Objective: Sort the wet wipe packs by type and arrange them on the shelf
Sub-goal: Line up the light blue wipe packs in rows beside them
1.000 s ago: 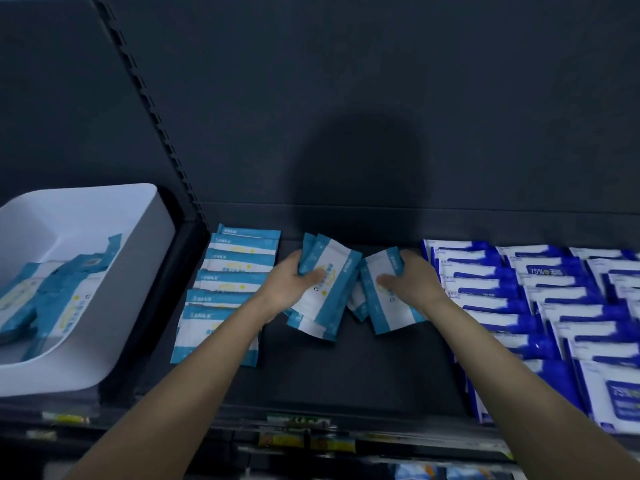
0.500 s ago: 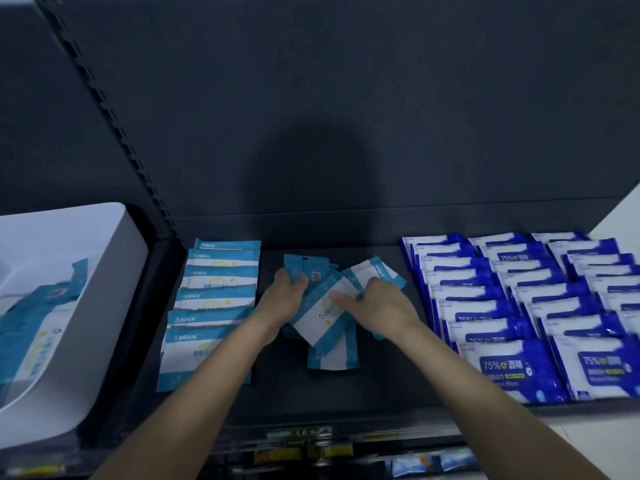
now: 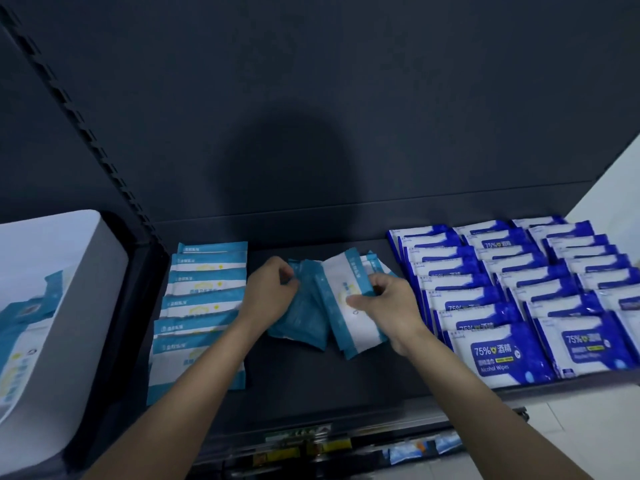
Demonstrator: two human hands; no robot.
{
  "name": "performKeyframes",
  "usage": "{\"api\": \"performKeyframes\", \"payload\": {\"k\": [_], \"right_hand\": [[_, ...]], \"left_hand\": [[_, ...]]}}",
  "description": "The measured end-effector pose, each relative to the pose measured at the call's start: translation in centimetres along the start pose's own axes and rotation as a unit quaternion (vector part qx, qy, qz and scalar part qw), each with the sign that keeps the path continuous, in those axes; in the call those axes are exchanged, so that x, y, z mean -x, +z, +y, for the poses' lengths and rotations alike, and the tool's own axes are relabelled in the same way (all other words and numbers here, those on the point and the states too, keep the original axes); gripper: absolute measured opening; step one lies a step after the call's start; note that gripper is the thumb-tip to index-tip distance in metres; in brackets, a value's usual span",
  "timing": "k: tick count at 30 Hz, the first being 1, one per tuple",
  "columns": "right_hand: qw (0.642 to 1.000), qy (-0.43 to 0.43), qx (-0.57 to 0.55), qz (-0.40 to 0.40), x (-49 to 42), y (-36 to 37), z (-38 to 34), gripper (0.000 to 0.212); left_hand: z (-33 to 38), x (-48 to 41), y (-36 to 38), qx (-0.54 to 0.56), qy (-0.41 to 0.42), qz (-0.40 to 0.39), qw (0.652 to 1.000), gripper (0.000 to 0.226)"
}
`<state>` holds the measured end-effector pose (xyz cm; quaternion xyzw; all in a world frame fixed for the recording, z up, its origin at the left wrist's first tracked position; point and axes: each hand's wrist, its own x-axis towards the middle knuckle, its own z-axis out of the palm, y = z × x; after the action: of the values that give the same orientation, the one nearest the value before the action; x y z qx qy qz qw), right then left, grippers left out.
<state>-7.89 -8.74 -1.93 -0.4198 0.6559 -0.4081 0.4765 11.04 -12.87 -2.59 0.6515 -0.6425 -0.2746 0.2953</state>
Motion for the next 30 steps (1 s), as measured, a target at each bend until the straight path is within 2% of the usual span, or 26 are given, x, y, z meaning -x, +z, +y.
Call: {"api": "performKeyframes", "payload": {"k": [1,3,6,7,9,11,12,14,16,18,20,22,25,30], "right_hand": [[0.999,0.005,-0.039,0.016,-0.2,-0.4,-0.1,0.015],[0.993,0.014,-0.108,0.047,-0.5,-1.3,-0.4,0.014],[0.988,0.009,-0.132,0.083,-0.9,-2.3,-0.6,0.013],[0.987,0.006,-0.133,0.091,-1.1,-2.5,-0.6,0.013],[0.985,-0.003,-0.137,0.103,-1.3,-2.7,-0.5,0.013],[0.983,-0.001,-0.148,0.108,-1.4,-2.7,-0.5,0.014],[0.982,0.003,-0.154,0.107,-1.3,-2.7,-0.5,0.015],[0.981,0.009,-0.161,0.104,-1.3,-2.8,-0.5,0.014],[0.981,0.012,-0.163,0.100,-1.3,-3.0,-0.3,0.013],[0.981,0.012,-0.173,0.092,-1.3,-3.1,-0.4,0.013],[0.979,0.007,-0.186,0.082,-1.4,-3.1,-0.7,0.015],[0.978,0.006,-0.194,0.072,-1.5,-3.0,-1.1,0.018],[0.979,0.010,-0.191,0.067,-1.9,-2.7,-1.6,0.018],[0.984,0.007,-0.170,0.049,-2.3,-2.1,-1.9,0.015]], "left_hand": [[0.2,0.1,0.0,-0.002,-0.004,-0.013,1.000,0.022],[0.3,0.4,0.2,-0.078,0.036,-0.044,0.995,0.042],[0.6,1.4,1.1,-0.239,0.169,-0.092,0.952,0.066],[0.8,1.8,1.6,-0.280,0.189,-0.112,0.934,0.075],[1.1,2.4,2.7,-0.353,0.187,-0.142,0.906,0.093],[1.4,2.8,3.4,-0.382,0.171,-0.155,0.895,0.098],[1.5,2.6,3.5,-0.364,0.163,-0.157,0.904,0.092],[2.1,1.8,2.8,-0.256,0.138,-0.149,0.945,0.060],[3.1,0.8,1.0,-0.119,0.069,-0.136,0.981,0.026],[3.4,-0.4,-0.8,-0.004,-0.002,-0.121,0.993,0.009],[3.0,-1.6,-2.3,0.114,-0.068,-0.124,0.983,0.012],[2.4,-2.0,-3.4,0.187,-0.106,-0.148,0.965,0.021],[1.6,-2.2,-3.9,0.233,-0.120,-0.176,0.949,0.025],[0.8,-2.4,-3.7,0.264,-0.149,-0.171,0.937,0.009]]}}
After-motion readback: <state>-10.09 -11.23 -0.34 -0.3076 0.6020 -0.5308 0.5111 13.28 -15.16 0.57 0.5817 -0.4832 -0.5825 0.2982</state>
